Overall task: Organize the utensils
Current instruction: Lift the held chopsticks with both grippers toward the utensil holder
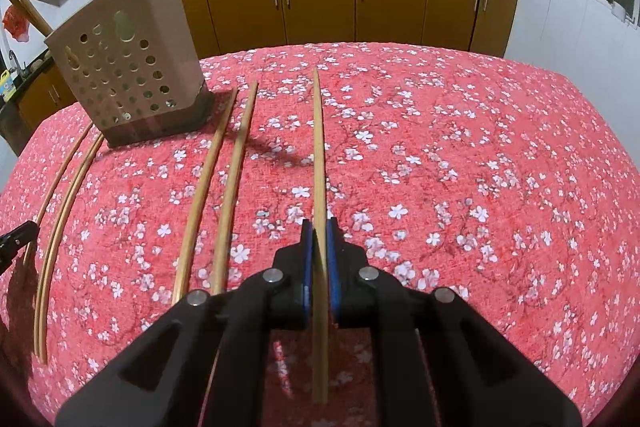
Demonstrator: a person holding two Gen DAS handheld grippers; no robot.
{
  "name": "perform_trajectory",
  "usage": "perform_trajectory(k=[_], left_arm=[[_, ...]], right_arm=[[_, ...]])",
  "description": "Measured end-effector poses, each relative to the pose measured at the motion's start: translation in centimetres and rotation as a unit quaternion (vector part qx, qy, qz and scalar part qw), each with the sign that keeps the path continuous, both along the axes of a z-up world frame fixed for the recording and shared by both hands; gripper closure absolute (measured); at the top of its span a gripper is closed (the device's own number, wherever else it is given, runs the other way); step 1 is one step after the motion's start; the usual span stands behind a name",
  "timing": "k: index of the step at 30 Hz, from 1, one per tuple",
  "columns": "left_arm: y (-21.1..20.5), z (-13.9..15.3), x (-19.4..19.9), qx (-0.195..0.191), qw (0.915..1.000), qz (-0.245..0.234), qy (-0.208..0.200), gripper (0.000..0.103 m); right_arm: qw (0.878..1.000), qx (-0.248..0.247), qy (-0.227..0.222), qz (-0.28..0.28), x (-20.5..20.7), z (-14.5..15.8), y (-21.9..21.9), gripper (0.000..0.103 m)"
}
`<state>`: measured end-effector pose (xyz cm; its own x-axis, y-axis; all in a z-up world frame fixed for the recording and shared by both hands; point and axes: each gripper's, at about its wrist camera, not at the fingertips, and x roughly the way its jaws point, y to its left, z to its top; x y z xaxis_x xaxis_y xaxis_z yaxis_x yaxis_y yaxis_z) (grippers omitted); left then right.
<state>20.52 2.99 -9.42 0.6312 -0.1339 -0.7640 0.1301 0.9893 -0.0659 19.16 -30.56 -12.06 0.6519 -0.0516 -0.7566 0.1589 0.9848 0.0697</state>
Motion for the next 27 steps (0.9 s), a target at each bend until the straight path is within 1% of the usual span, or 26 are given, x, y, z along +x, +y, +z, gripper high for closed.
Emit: perform_trajectory(k=[5, 12, 27], left_arm=[[-0.76, -0.07, 0.02, 0.011, 0.9999, 0.002, -0.001, 0.094], [-1.08, -0.01, 0.14, 0.005, 1.0, 0.002, 0.0, 0.094], [-1.09, -0.01, 0.24, 0.004, 1.0, 0.002, 0.0, 0.094]], right_arm=[[1.0, 0.01, -0.002, 0.0, -0.11, -0.03, -0.06, 0.094], [1.0, 0.012, -0.003, 0.0, -0.1, -0.11, -0.36, 0.094], [1.0, 0.012, -0.003, 0.0, -0.07, -0.15, -0.4, 0.094]])
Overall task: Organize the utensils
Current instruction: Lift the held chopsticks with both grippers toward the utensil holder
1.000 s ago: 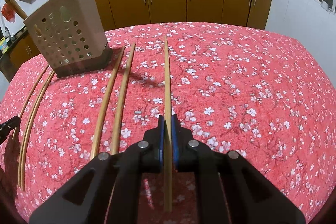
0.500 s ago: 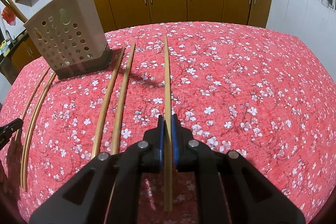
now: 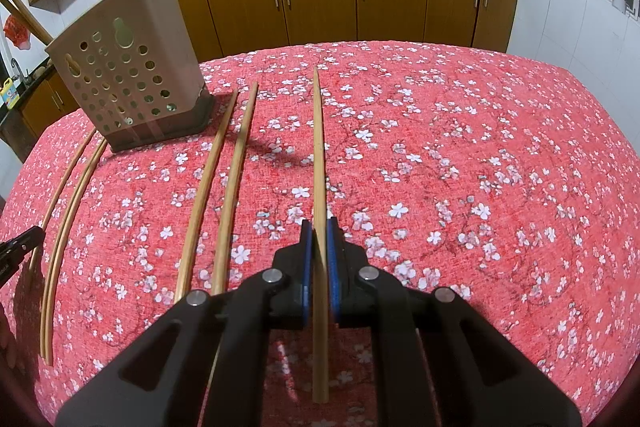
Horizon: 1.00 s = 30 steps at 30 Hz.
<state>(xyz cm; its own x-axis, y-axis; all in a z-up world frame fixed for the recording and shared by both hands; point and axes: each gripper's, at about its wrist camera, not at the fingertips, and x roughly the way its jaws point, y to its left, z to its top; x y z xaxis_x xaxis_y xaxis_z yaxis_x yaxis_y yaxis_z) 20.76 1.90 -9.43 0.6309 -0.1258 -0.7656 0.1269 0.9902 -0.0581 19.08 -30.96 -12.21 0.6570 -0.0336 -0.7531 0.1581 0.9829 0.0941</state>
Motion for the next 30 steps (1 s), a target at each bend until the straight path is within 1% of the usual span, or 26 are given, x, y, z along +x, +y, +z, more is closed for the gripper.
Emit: perform_trajectory(k=[20, 30], left_arm=[[0.05, 0.01, 0.05, 0.001, 1.0, 0.003, 0.0, 0.094], [0.32, 0.07, -0.83, -0.007, 0.9999, 0.008, 0.0, 0.095]], right_arm=[[1.0, -0.001, 0.001, 0.0, -0.04, 0.05, 0.02, 0.094], [1.0, 0.009, -0.001, -0.003, -0.53, 0.11, 0.11, 0.094]])
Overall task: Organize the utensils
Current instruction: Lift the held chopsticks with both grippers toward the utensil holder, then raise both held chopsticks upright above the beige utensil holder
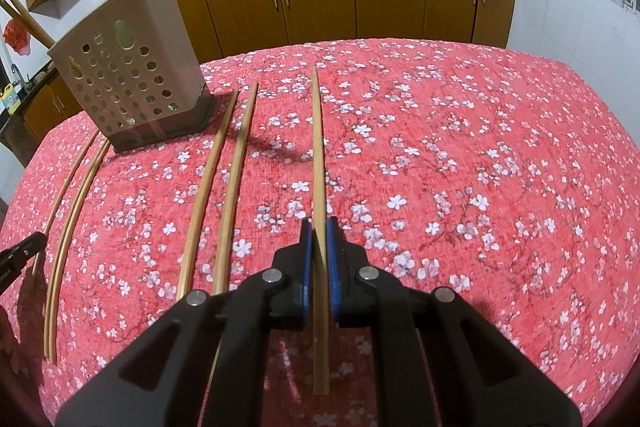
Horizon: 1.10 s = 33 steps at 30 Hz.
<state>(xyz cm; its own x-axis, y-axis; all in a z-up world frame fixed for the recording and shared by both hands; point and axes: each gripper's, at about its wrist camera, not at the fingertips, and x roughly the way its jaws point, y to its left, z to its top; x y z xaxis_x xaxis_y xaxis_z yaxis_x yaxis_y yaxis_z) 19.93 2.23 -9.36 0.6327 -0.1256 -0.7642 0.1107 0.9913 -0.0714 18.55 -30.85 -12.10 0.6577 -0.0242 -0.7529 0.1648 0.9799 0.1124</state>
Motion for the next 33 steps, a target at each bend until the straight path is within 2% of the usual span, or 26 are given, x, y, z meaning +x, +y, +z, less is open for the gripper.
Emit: perform_trajectory(k=[5, 9, 18, 23, 33], left_arm=[[0.0, 0.1, -0.3, 0.011, 0.9999, -0.003, 0.002, 0.095], [0.2, 1.3, -0.7, 0.005, 1.0, -0.002, -0.005, 0.095], [0.2, 7.0, -2.2, -0.004, 0.997, -0.004, -0.077, 0.095], [0.1, 10.3, -2.9, -0.022, 0.9916, -0.005, -0.127, 0.095], [-0.4, 14.9, -3.5, -0.04, 0.9814, -0.016, -0.187, 0.095]], right_arm=[[1.0, -0.005, -0.002, -0.002, -0.7, 0.3, 0.0, 0.095], [1.0, 0.004, -0.028, -0.004, -2.2, 2.0, -0.4, 0.095], [0.994, 0.006, -0.111, -0.013, -4.7, 8.0, -1.3, 0.095], [0.987, 0.008, -0.162, -0.02, -5.4, 11.0, -1.4, 0.095], [0.977, 0.003, -0.215, -0.008, -6.4, 15.1, -0.6, 0.095]])
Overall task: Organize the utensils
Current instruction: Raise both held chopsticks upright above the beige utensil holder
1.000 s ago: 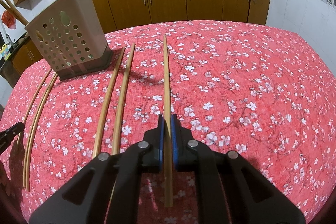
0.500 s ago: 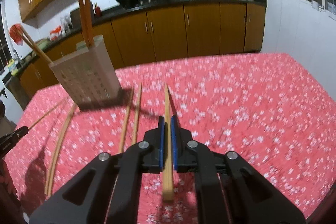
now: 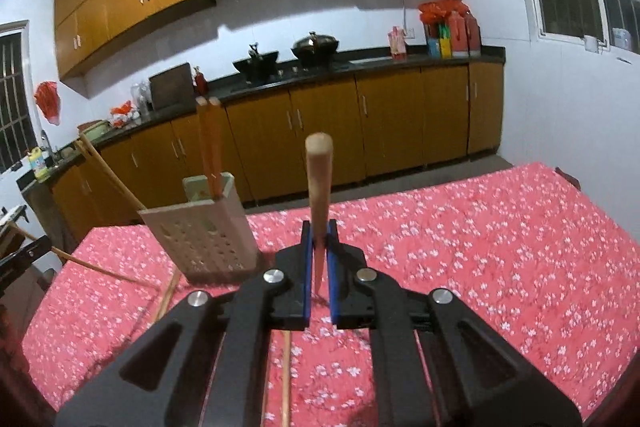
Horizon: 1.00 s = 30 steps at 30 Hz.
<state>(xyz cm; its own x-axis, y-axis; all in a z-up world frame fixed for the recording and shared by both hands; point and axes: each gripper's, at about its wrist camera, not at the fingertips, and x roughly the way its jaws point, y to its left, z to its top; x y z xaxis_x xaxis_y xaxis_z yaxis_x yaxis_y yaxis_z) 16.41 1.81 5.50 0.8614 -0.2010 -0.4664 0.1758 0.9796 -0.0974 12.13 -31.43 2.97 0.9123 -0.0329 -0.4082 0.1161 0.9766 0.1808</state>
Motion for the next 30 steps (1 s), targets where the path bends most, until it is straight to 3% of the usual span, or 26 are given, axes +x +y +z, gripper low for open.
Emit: perform_trajectory(k=[12, 19, 25, 30], left_arm=[[-1.3, 5.9, -1.0, -0.022, 0.9974, -0.031, -0.061, 0.096], [-3.8, 10.0, 0.2, -0.045, 0.9912, -0.03, -0.12, 0.096], [-5.5, 11.9, 2.4, -0.061, 0.9843, -0.008, -0.165, 0.096], [-7.0, 10.3, 4.9, -0.056, 0.983, 0.017, -0.174, 0.095]], right_arm=[[0.992, 0.02, -0.053, 0.111, -1.4, 8.7, 3.0, 0.095], [0.989, 0.016, -0.085, 0.12, -0.2, 12.5, 4.4, 0.095], [0.992, 0.003, -0.065, 0.11, 3.8, 13.0, 5.3, 0.095], [0.994, 0.002, -0.018, 0.11, 7.2, 10.8, 5.5, 0.095]])
